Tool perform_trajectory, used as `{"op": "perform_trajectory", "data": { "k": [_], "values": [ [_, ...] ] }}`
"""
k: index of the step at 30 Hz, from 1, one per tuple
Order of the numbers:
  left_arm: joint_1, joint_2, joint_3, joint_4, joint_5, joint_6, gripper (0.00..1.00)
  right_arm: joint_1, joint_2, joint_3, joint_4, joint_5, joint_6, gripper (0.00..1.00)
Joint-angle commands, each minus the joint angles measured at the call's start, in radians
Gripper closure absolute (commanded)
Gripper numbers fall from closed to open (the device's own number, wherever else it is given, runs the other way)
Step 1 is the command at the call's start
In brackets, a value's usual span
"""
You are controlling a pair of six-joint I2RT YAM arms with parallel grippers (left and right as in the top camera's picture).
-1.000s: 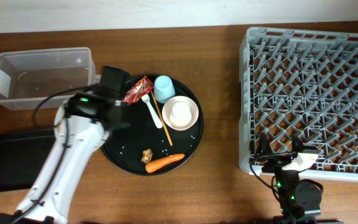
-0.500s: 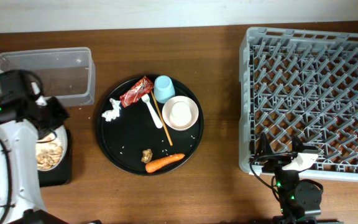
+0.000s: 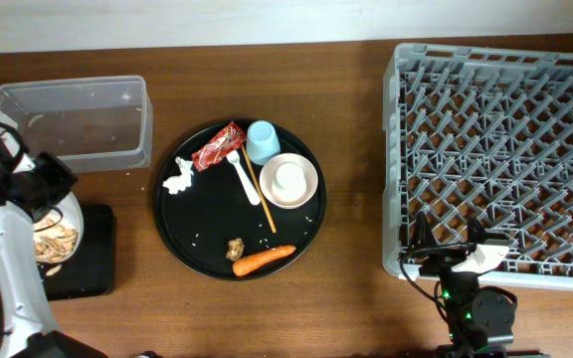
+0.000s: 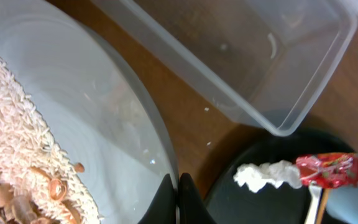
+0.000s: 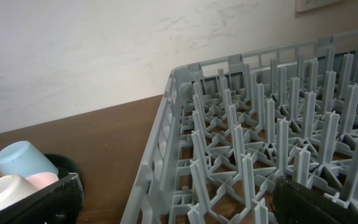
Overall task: Sort waste into correct bins and load items into the dishwasher rack
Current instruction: 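Carry the bowl left over the black tray, then tilt the bowl to dump rice and scraps onto the black tray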
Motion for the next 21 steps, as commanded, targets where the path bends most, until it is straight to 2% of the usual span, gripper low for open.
{"op": "perform_trajectory", "data": {
  "k": [1,6,11,21],
  "values": [
    [0.02,0.026,-0.003,0.01,0.037,-0.002,0.99,-0.004,-0.008,-0.005,-0.008,-0.002,-0.01,0.01],
    [0.019,0.056,-0.003,0.012,0.044,-0.002,0.99,-0.004,-0.008,-0.005,-0.008,-0.002,-0.01,0.01],
    [0.031,0.066,-0.003,0.014,0.149,-0.002,0.99,-0.004,-0.008,-0.005,-0.008,-0.002,-0.01,0.01],
    [0.234,0.087,-0.004,-0.016,0.406,0.063,1.0,-0.004,-0.008,-0.005,-0.008,-0.002,-0.01,0.01]
  ]
}}
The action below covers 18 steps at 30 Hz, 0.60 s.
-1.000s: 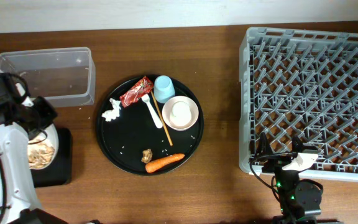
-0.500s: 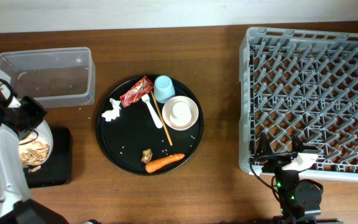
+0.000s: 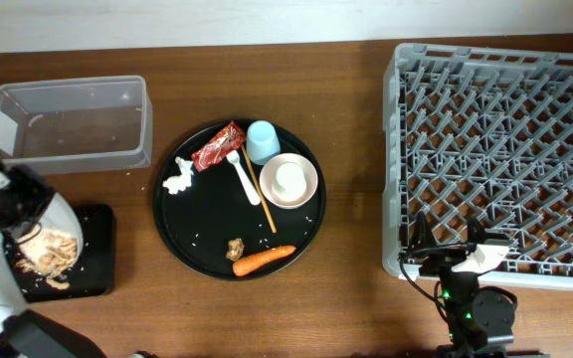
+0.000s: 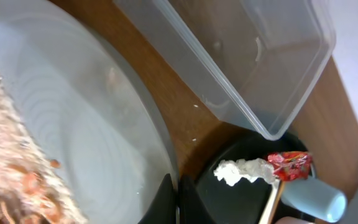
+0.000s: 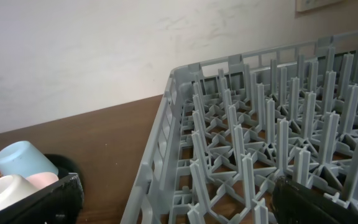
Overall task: Sort waste into correct bins and load items into the dishwasher rack
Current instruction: 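Tilt the bowl to dump rice and scraps onto the black tray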
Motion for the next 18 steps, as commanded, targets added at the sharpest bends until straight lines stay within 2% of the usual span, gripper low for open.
{"op": "perform_trajectory", "data": {
  "k": [1,10,15,18],
  "values": [
    [0.058,0.013,-0.001,-0.004,0.149,0.059,0.99,-0.004,-0.008,-0.005,-0.008,-0.002,-0.01,0.01],
    [0.108,0.013,-0.002,-0.044,0.24,0.056,0.99,-0.004,-0.008,-0.005,-0.008,-0.002,-0.01,0.01],
    [0.174,0.025,-0.002,-0.063,0.385,0.057,1.0,-0.004,-0.008,-0.005,-0.008,-0.002,-0.011,0.01],
    [0.23,0.042,-0.002,-0.081,0.412,0.065,0.99,-0.004,-0.008,-0.005,-0.008,-0.002,-0.011,0.01]
  ]
}}
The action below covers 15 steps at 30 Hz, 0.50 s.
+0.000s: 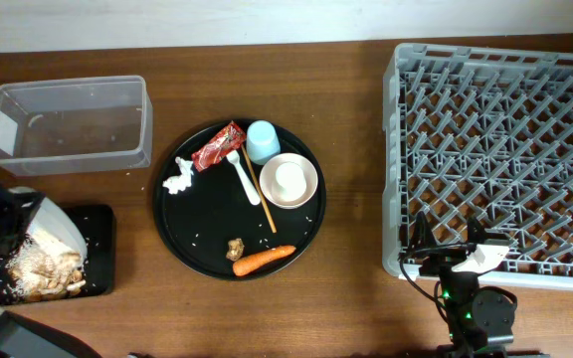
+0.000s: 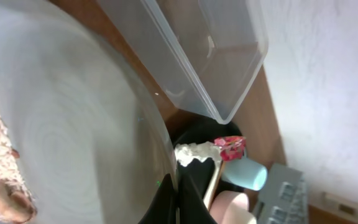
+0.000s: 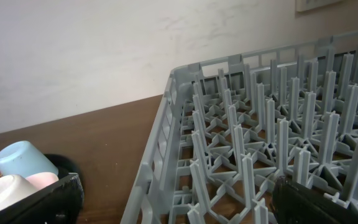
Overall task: Sort waste into correct bins and load items into the dishwasher rack
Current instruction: 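Tilt the bowl to dump rice and scraps onto the black tray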
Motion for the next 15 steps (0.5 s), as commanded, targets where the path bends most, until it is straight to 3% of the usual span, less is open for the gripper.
{"op": "perform_trajectory", "data": {
  "k": [1,9,15],
  "values": [
    [0.061,0.027,-0.002,-0.027,0.105,0.025,1.0,-0.004,-0.008,-0.005,-0.008,-0.002,-0.01,0.01],
    [0.081,0.028,-0.002,-0.08,0.29,0.1,1.0,-0.004,-0.008,-0.005,-0.008,-0.002,-0.01,0.01],
    [0.103,0.028,-0.002,-0.056,0.31,0.173,0.99,-0.004,-0.008,-0.005,-0.008,-0.002,-0.01,0.01]
  ]
}}
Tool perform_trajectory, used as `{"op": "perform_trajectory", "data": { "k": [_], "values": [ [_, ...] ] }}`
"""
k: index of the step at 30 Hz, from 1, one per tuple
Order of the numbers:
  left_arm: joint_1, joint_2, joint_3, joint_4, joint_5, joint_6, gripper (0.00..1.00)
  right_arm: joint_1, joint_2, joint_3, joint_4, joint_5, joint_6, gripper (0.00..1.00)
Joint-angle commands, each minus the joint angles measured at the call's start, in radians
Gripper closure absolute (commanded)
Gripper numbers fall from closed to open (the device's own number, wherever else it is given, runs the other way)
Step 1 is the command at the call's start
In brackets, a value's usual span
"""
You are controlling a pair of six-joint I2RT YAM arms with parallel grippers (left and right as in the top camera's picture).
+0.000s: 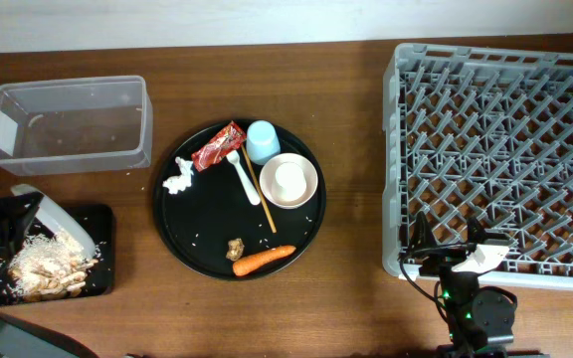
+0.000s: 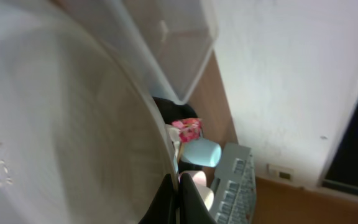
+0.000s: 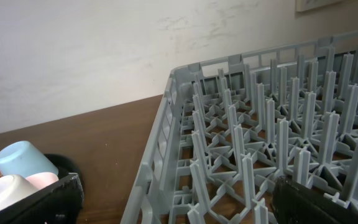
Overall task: Sort waste into correct bins and load items into the dishwasher rack
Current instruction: 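Tilt the bowl to dump rice and scraps onto the black tray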
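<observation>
My left gripper [image 1: 10, 217] is shut on the rim of a white plate [image 1: 56, 215], which stands steeply tilted over the black bin [image 1: 99, 261] at the table's left edge. A heap of rice and food scraps [image 1: 46, 270] lies in that bin. In the left wrist view the plate [image 2: 73, 118] fills the left side with only a few grains on it, and my left gripper [image 2: 179, 200] pinches its edge. My right gripper [image 3: 179, 208] rests open at the front edge of the grey dishwasher rack [image 1: 500, 149], holding nothing.
A round black tray [image 1: 192, 244] holds a red wrapper [image 1: 217, 146], blue cup [image 1: 262, 141], pink bowl [image 1: 288, 180], white spoon [image 1: 244, 179], chopstick [image 1: 263, 199], crumpled tissue [image 1: 177, 177], carrot [image 1: 263, 260] and a food scrap [image 1: 236, 246]. A clear plastic bin [image 1: 73, 124] stands at back left.
The plate has tipped steeper, almost on edge. The rice that still clung to its lower part is off it, and the heap in the black bin is larger. Right arm unmoved.
The left gripper held the plate nearly level beside the clear bin, loaded with rice and scraps. Then the plate was lower and tilting over the black bin with food sliding. Now it is nearly upright and the food lies in the bin.
</observation>
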Motion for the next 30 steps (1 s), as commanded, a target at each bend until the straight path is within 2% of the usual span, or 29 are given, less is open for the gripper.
{"op": "perform_trajectory", "data": {
  "k": [1,6,7,8,12,14,16,18,20,22,23,24,26,28,30],
  "values": [
    [0.029,0.005,-0.001,0.047,0.024,0.063,0.99,-0.004,-0.008,-0.005,-0.008,-0.002,-0.01,0.01],
    [0.075,0.005,-0.001,0.001,0.051,0.063,1.0,-0.004,-0.008,-0.005,-0.008,-0.002,-0.01,0.01],
    [0.081,0.005,-0.001,-0.034,0.085,0.064,1.0,-0.004,-0.008,-0.005,-0.008,-0.002,-0.01,0.01],
    [0.088,0.005,-0.001,-0.07,0.14,0.114,0.99,-0.004,-0.008,-0.005,-0.008,-0.002,-0.01,0.01],
    [0.097,0.005,-0.001,-0.053,0.089,0.119,1.0,-0.004,-0.008,-0.005,-0.008,-0.002,-0.01,0.01],
    [0.097,0.005,-0.001,-0.019,0.176,0.157,1.0,-0.004,-0.008,-0.005,-0.008,-0.002,-0.01,0.01],
    [0.097,0.005,-0.001,0.019,0.183,0.139,0.99,-0.004,-0.008,-0.005,-0.008,-0.002,-0.01,0.01],
    [0.1,0.005,-0.001,-0.027,0.233,0.121,0.99,-0.004,-0.008,-0.005,-0.008,-0.002,-0.01,0.01],
    [0.1,0.005,-0.001,0.03,0.183,0.131,1.0,-0.004,-0.008,-0.005,-0.008,-0.002,-0.01,0.01],
    [0.098,0.005,-0.001,-0.069,0.191,0.114,1.0,-0.004,-0.008,-0.005,-0.008,-0.002,-0.01,0.01],
    [0.096,0.005,-0.001,-0.097,0.214,0.17,1.0,-0.004,-0.008,-0.005,-0.008,-0.002,-0.01,0.01],
    [0.097,0.005,-0.001,-0.093,0.205,0.201,0.99,-0.004,-0.008,-0.005,-0.008,-0.002,-0.01,0.01],
    [0.097,0.005,-0.001,-0.111,0.163,0.188,0.99,-0.004,-0.008,-0.005,-0.008,-0.002,-0.01,0.01],
    [0.097,0.005,-0.001,-0.15,0.211,0.208,0.99,-0.004,-0.008,-0.005,-0.008,-0.002,-0.01,0.01],
    [0.097,0.005,-0.001,-0.087,0.205,0.206,0.99,-0.004,-0.008,-0.005,-0.008,-0.002,-0.01,0.01]
  ]
}}
